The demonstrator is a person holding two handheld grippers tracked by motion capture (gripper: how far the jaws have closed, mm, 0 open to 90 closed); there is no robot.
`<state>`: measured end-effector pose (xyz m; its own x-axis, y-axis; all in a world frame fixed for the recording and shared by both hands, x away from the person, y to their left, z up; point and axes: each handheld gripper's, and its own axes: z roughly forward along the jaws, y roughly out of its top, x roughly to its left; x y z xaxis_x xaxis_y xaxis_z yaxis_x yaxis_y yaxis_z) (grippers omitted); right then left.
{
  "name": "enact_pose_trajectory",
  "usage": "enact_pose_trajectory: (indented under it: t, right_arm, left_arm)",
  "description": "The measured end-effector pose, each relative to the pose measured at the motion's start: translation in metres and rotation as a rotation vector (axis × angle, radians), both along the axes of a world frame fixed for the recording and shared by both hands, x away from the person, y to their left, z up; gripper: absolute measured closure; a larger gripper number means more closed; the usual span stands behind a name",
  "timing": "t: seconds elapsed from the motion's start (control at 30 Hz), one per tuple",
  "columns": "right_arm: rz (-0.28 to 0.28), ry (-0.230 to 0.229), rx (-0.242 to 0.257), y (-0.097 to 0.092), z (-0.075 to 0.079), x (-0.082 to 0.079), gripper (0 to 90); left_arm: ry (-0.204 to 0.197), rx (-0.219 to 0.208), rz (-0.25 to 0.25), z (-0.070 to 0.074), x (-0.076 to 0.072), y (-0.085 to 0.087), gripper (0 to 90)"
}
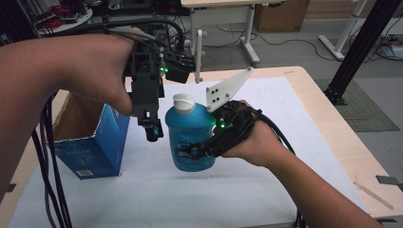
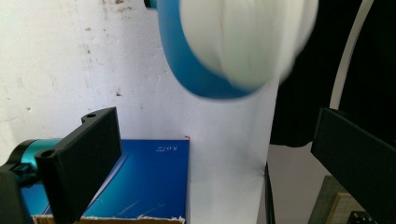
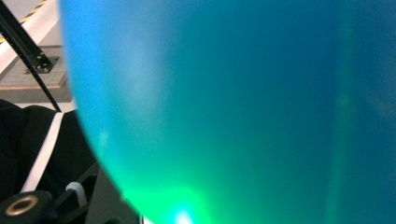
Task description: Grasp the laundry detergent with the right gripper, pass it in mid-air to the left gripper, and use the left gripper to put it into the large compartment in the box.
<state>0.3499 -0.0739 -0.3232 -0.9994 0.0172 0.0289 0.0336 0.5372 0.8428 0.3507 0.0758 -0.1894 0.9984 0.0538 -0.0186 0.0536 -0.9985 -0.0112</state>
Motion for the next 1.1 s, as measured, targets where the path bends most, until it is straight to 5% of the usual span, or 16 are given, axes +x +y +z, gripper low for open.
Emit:
enact_pose_trajectory:
  t: [0.47,1.1]
  right_arm:
    - [0.056,0.018,0.009,0.026,0.009,-0.002,46.1]
    - [0.061,0.028,0.028,0.03,0.013,0.001,46.1]
  left_arm:
    - [0.005,-0.01,-0.001,-0.003,-0.003,-0.009,1.8]
    - [-0.014,-0.009,0.01,-0.013,-0.002,-0.014,1.8]
